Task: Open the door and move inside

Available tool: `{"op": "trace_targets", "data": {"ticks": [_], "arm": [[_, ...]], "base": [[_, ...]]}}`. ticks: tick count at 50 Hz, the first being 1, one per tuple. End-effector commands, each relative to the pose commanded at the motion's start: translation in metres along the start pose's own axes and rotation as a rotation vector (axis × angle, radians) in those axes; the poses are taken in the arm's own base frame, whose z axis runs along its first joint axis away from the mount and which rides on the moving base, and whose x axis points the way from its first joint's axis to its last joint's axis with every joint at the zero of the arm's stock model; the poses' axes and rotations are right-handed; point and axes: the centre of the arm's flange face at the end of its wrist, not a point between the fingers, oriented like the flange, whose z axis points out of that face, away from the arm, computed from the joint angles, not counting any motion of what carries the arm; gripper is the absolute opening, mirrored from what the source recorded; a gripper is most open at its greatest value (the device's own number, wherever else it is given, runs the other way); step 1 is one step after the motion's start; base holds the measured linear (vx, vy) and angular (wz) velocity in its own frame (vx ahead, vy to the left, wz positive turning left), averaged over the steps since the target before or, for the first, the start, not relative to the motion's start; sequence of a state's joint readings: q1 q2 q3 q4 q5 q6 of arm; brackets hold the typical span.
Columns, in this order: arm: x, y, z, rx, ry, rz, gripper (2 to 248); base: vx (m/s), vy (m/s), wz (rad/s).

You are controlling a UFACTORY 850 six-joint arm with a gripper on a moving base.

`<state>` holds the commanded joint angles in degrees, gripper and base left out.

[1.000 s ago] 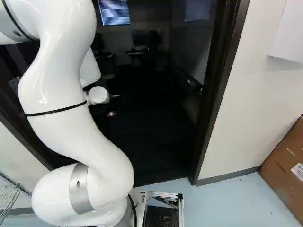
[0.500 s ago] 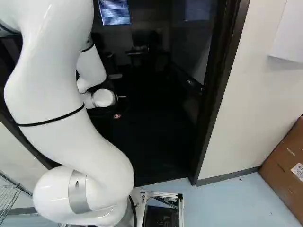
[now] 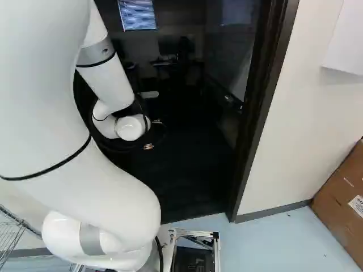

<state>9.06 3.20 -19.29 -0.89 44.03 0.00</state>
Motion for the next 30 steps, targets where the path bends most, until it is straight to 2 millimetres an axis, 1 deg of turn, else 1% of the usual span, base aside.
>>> {"op": "trace_targets", "data": {"ticks": [15, 30], "arm": [[-0.019, 0.02, -0.033, -0.063, 0.031, 0.029, 247], [-0.035, 0.032, -0.057, -0.11, 0.054, 0.049, 247]], "base": [[0.0, 0.0, 0.0], [0.0, 0.0, 0.0]]}}
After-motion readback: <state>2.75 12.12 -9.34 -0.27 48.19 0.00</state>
